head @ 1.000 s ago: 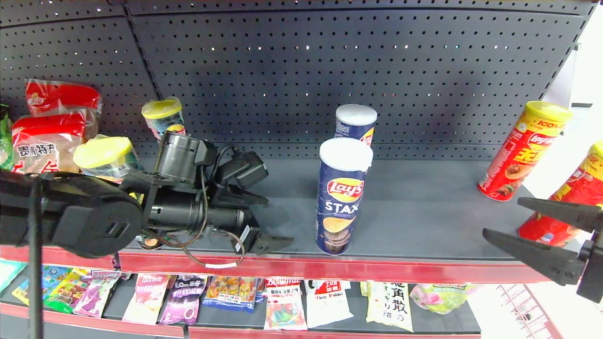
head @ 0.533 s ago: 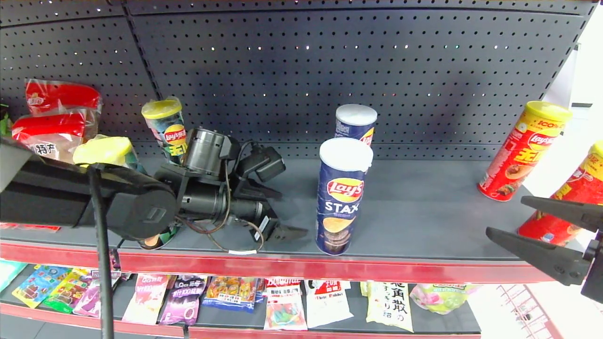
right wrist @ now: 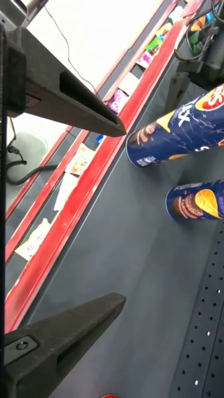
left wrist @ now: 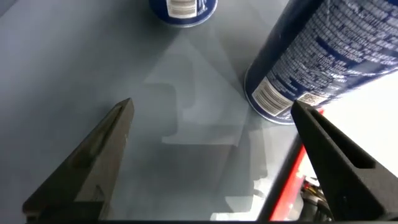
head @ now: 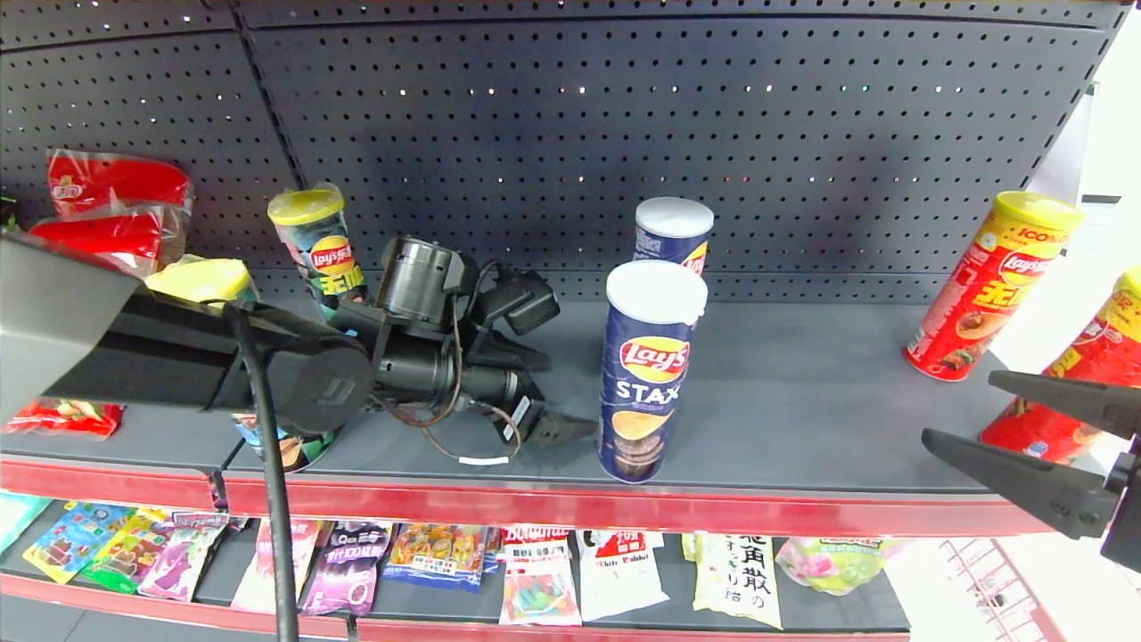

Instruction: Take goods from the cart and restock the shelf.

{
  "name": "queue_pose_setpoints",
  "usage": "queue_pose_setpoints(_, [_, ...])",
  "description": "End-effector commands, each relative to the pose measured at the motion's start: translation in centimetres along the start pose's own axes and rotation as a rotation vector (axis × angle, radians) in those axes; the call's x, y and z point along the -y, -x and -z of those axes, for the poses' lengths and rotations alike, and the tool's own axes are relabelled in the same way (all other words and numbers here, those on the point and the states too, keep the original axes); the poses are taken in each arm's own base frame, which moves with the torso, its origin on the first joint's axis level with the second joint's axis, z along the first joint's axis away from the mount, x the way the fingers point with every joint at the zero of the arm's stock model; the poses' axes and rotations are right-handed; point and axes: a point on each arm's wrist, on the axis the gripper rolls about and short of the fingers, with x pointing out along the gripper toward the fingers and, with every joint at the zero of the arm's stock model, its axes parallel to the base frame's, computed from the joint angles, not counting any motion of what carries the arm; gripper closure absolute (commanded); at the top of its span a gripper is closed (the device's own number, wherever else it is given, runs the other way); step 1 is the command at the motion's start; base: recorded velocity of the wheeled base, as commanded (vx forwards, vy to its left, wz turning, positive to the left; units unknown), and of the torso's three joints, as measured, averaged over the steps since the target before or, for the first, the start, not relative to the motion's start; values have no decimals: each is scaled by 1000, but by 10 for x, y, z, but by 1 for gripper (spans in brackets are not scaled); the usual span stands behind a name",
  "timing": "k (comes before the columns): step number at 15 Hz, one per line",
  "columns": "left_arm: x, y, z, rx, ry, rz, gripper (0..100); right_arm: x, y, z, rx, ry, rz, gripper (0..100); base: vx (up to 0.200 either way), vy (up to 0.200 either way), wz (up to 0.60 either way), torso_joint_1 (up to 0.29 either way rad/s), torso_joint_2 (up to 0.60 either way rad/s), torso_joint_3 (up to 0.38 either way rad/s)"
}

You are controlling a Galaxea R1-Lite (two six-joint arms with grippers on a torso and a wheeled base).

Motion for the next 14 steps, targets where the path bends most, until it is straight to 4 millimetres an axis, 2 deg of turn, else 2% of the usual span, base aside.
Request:
queue_pose_setpoints(1, [1,-8,-1,-1,-5,11,0,0,0,0,-2,-1,2,0,0,0,0,0,0,0])
queue_pose_setpoints(11, [1,-13,-4,6,8,15,0,0,-1,1,-7,-5,2,0,0,0,0,0,0,0])
queue_pose_setpoints(14, [5,2,-6,14,7,6,0,0,-1,7,-23,-17,2,0,0,0,0,0,0,0])
